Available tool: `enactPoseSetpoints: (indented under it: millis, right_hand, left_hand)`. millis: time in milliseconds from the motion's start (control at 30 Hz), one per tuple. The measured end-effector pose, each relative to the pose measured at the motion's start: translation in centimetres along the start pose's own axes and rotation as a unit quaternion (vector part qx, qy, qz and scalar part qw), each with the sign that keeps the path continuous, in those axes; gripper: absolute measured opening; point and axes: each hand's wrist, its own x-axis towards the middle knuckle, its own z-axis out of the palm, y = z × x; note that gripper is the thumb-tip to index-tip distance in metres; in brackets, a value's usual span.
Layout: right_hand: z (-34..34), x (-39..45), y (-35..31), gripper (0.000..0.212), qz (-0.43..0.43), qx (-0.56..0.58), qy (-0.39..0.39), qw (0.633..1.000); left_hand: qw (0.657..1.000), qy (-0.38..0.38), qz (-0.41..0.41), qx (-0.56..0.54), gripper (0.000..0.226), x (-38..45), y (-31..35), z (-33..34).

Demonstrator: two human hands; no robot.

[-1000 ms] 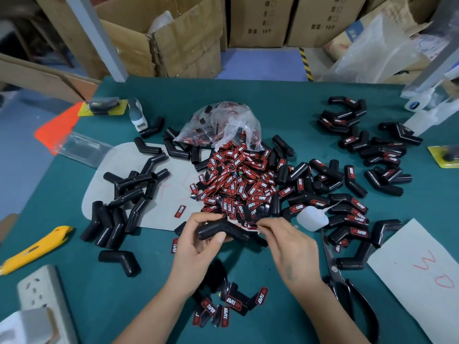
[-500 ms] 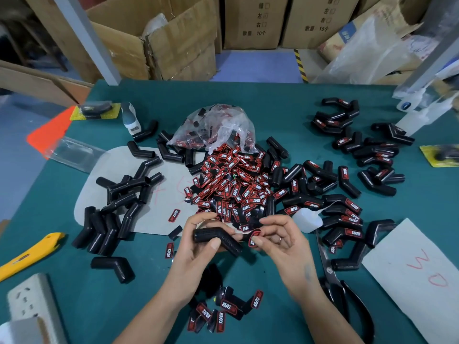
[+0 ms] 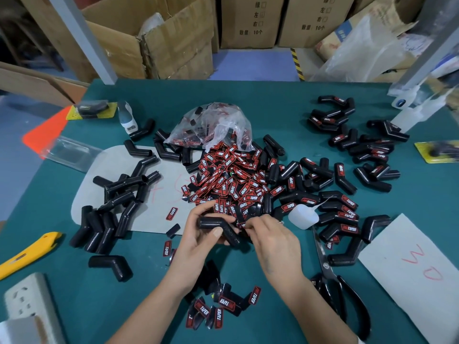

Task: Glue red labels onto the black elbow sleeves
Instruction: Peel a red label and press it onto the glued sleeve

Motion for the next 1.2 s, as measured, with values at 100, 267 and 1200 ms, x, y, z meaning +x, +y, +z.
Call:
enactPoseSetpoints:
  millis: [100,267,1200]
  right_hand:
    - [0.1,0.1,-0.2,0.048,-0.045,-0.059,-0.015,0.997]
    - [-0.8,2.5,-0.4,0.063,-0.082,-0.121,-0.064,0.987]
    - [-1.0,2.8,-0.2,0.012,-0.044,0.071,-0.081,0.993]
  left_hand:
    - [1.000,-0.003,-0.009,-0.001,0.043,2.1,0.1,-0.2]
    - [0.999,-0.009,-0.020,-0.031,0.037,5.1,0.1,0.2]
    - [0.998,-0.012,-0.032,-0.054,0.031,4.6,-0.4,-0.3]
